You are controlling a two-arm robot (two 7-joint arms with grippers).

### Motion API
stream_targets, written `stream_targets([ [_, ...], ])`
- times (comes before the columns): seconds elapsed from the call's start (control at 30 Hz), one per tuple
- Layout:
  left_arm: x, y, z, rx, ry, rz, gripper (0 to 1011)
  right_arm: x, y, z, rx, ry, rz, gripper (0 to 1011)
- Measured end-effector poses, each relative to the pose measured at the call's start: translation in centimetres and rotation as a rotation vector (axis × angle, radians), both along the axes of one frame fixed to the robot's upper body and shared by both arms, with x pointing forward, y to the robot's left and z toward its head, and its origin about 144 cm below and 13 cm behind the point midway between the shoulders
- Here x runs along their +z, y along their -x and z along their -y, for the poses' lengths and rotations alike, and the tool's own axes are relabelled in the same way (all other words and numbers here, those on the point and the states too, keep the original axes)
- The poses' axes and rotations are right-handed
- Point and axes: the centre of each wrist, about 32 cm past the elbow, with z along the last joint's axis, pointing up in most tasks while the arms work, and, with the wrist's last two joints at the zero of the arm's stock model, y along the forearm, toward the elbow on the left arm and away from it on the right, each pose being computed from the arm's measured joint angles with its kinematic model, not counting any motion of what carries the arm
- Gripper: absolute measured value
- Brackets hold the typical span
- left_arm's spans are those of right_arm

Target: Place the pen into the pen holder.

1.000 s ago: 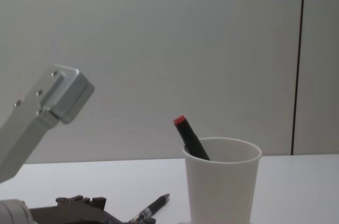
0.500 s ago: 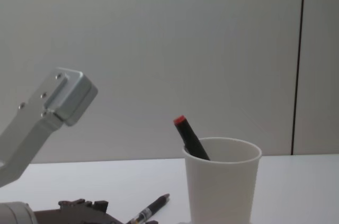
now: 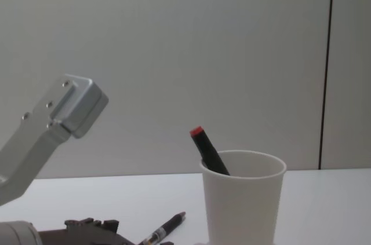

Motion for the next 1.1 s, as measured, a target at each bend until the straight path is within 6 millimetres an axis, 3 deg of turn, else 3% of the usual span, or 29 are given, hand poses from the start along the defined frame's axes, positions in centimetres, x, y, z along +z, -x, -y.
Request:
stream_targets([
  [1.1,-0.28,0.31,0.01,-0.007,0.005,-0.032,1001,0.0,0.0,0.0,0.0,0.0,0.0,1001],
])
